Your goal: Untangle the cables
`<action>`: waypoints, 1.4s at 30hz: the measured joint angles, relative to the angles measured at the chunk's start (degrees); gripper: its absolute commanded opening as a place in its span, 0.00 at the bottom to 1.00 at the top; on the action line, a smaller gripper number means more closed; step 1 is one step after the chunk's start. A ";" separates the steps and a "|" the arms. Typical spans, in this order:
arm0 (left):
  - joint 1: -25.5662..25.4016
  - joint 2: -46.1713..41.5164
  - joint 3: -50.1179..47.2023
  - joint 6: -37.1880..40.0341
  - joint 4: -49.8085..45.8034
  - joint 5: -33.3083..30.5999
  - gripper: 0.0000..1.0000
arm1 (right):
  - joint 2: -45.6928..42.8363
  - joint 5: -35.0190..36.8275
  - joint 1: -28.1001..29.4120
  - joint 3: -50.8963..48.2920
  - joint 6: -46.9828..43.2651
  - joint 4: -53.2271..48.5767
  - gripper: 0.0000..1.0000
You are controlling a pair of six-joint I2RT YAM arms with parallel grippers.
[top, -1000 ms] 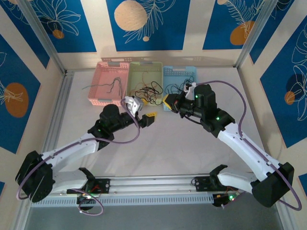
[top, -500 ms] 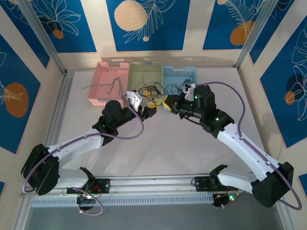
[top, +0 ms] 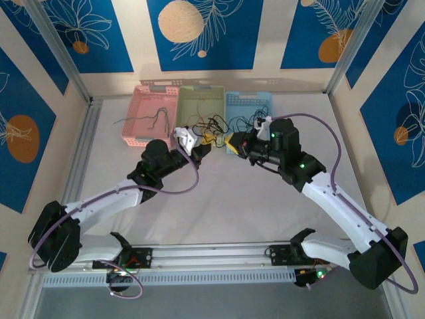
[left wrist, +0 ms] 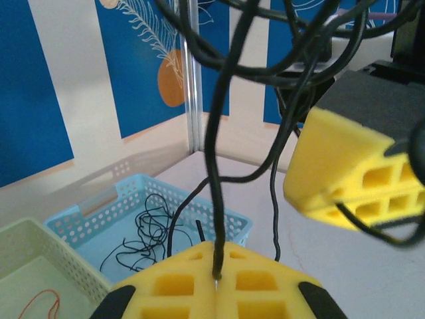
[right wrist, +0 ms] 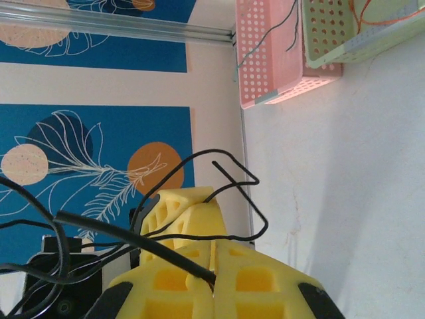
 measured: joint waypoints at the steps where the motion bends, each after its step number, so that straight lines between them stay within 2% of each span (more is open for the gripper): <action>1: 0.02 -0.96 -0.55 -0.04 -0.57 -0.35 0.00 | -0.35 0.02 -0.92 0.00 -0.44 -0.33 0.00; 4: 0.00 -5.38 -2.86 -0.55 -3.08 -1.84 0.00 | -1.55 0.00 -4.96 0.00 -2.56 -1.95 0.00; 8: 0.00 -14.43 -6.40 -1.81 -9.94 -4.81 0.00 | -2.64 0.17 -13.42 0.00 -8.15 -5.42 0.00; 14: 0.00 -31.52 -8.07 -4.72 -28.37 -11.93 0.00 | -3.04 1.95 -27.85 -1.33 -17.49 -10.01 0.00; 18: 0.00 -42.10 -7.30 -6.34 -42.42 -18.29 0.00 | -2.69 3.93 -34.95 -3.87 -21.20 -10.84 0.00; 23: 0.00 -49.18 -2.60 -7.19 -56.65 -25.09 0.00 | -0.24 4.85 -39.43 -5.09 -23.21 -10.97 0.00; 30: -0.02 -53.02 6.19 -5.62 -71.43 -38.07 0.00 | 2.97 8.26 -44.44 -5.35 -25.59 -10.54 0.00; 36: -0.02 -55.49 14.64 -2.54 -78.09 -48.81 0.00 | 5.14 11.23 -49.16 -5.70 -26.80 -10.38 0.00; 42: -0.02 -55.91 17.84 0.28 -81.42 -55.56 0.00 | 6.34 13.18 -51.56 -6.10 -27.08 -10.10 0.00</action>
